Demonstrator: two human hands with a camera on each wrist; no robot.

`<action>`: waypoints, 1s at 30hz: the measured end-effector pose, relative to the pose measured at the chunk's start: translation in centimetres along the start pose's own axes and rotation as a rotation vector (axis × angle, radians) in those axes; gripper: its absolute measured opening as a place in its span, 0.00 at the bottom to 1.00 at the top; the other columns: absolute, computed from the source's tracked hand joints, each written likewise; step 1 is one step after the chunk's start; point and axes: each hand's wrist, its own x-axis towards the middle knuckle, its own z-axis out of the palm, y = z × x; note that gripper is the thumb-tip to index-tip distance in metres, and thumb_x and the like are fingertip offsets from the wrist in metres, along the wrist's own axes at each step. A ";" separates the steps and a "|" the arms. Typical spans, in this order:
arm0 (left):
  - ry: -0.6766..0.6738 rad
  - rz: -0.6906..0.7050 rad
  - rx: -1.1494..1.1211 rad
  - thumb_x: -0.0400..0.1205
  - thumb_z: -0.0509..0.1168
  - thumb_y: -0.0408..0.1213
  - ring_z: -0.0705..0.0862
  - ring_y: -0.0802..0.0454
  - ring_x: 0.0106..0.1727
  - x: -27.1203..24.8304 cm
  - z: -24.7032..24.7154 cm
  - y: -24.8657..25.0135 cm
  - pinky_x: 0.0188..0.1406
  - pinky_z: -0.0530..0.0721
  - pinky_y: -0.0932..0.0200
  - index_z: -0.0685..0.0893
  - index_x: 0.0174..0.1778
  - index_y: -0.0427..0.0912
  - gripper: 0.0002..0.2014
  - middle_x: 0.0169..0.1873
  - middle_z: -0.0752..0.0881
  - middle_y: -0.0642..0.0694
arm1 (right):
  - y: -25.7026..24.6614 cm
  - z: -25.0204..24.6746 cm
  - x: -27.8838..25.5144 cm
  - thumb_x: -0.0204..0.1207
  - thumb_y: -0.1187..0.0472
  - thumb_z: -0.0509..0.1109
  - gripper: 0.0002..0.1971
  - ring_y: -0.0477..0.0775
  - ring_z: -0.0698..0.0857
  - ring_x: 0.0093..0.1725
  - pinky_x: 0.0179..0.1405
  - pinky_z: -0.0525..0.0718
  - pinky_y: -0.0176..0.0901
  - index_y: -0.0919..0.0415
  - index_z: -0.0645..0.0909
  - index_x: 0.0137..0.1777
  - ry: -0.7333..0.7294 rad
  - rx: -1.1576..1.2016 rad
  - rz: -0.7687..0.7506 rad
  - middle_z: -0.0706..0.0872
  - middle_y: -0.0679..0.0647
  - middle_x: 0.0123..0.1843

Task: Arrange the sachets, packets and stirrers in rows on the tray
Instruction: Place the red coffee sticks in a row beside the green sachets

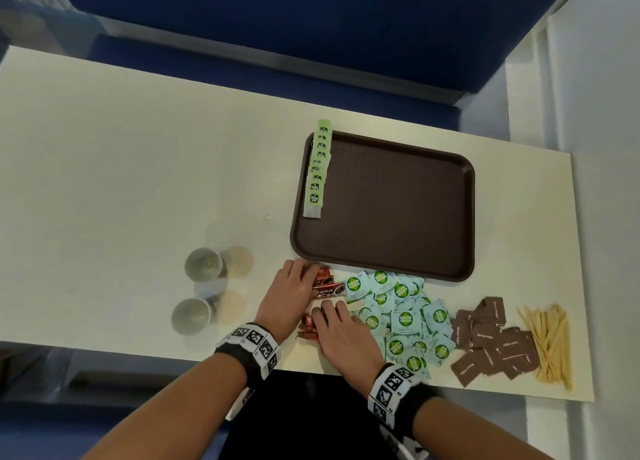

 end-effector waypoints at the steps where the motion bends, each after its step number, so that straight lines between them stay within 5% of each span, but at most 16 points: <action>1: 0.006 -0.012 -0.011 0.84 0.76 0.38 0.83 0.38 0.62 -0.1 0.1 -0.2 0.64 0.88 0.43 0.83 0.78 0.42 0.25 0.66 0.84 0.40 | 0.0 -0.2 0.1 0.81 0.60 0.61 0.13 0.59 0.84 0.51 0.31 0.86 0.49 0.59 0.79 0.63 0.002 0.004 -0.012 0.82 0.57 0.55; 6: 0.014 -0.013 -0.027 0.84 0.77 0.35 0.84 0.39 0.57 -0.4 0.1 -0.9 0.55 0.90 0.41 0.86 0.68 0.40 0.16 0.59 0.86 0.41 | 0.2 -0.7 0.5 0.81 0.60 0.60 0.14 0.58 0.85 0.51 0.29 0.84 0.48 0.59 0.80 0.63 0.001 -0.011 -0.048 0.83 0.57 0.55; 12: -0.022 -0.018 -0.070 0.89 0.70 0.35 0.83 0.39 0.59 -0.3 -0.4 -1.0 0.61 0.88 0.43 0.85 0.69 0.39 0.13 0.60 0.87 0.40 | 0.4 -1.5 0.9 0.80 0.62 0.54 0.16 0.57 0.84 0.49 0.21 0.79 0.45 0.60 0.81 0.59 -0.039 0.002 -0.063 0.84 0.57 0.52; 15: 0.004 0.011 -0.088 0.88 0.71 0.33 0.85 0.39 0.54 -0.3 -1.2 -0.8 0.53 0.91 0.41 0.83 0.68 0.37 0.13 0.56 0.89 0.39 | 0.7 -2.2 0.9 0.80 0.64 0.52 0.16 0.57 0.83 0.50 0.21 0.78 0.44 0.61 0.79 0.59 -0.056 0.025 -0.049 0.85 0.57 0.53; 18: -0.012 0.017 -0.129 0.82 0.78 0.26 0.87 0.38 0.48 -0.3 -1.8 -0.8 0.46 0.93 0.42 0.79 0.68 0.38 0.21 0.53 0.90 0.38 | 1.2 -2.8 1.1 0.85 0.64 0.53 0.17 0.60 0.79 0.63 0.37 0.87 0.50 0.63 0.74 0.70 -0.109 0.165 -0.003 0.80 0.59 0.65; 21: -0.145 -0.101 -0.251 0.93 0.62 0.30 0.79 0.38 0.61 -0.2 -2.5 -0.6 0.66 0.83 0.41 0.74 0.77 0.34 0.16 0.67 0.83 0.36 | 2.1 -3.5 0.9 0.89 0.56 0.65 0.19 0.55 0.76 0.67 0.55 0.86 0.54 0.59 0.67 0.75 -0.134 0.512 0.129 0.74 0.54 0.69; 23: -0.238 -0.204 -0.355 0.96 0.54 0.36 0.74 0.42 0.63 -0.2 -3.1 -0.3 0.67 0.76 0.45 0.72 0.79 0.36 0.16 0.67 0.80 0.39 | 2.8 -4.2 0.9 0.88 0.53 0.68 0.18 0.50 0.79 0.62 0.59 0.84 0.51 0.54 0.68 0.73 -0.108 0.723 0.225 0.76 0.50 0.65; 27: -0.245 -0.371 -0.616 0.95 0.56 0.43 0.79 0.48 0.47 0.2 -5.9 1.4 0.43 0.77 0.55 0.73 0.67 0.46 0.08 0.47 0.81 0.48 | 4.3 -6.5 1.2 0.92 0.52 0.62 0.06 0.41 0.81 0.37 0.40 0.81 0.40 0.52 0.73 0.63 -0.122 1.087 0.393 0.81 0.51 0.45; 30: -0.240 -0.439 -0.812 0.95 0.57 0.39 0.79 0.52 0.37 1.2 -7.6 2.8 0.31 0.75 0.64 0.74 0.63 0.42 0.05 0.41 0.81 0.45 | 5.5 -8.1 1.6 0.92 0.50 0.64 0.09 0.62 0.88 0.52 0.56 0.85 0.49 0.47 0.76 0.68 -0.145 1.341 0.511 0.87 0.62 0.53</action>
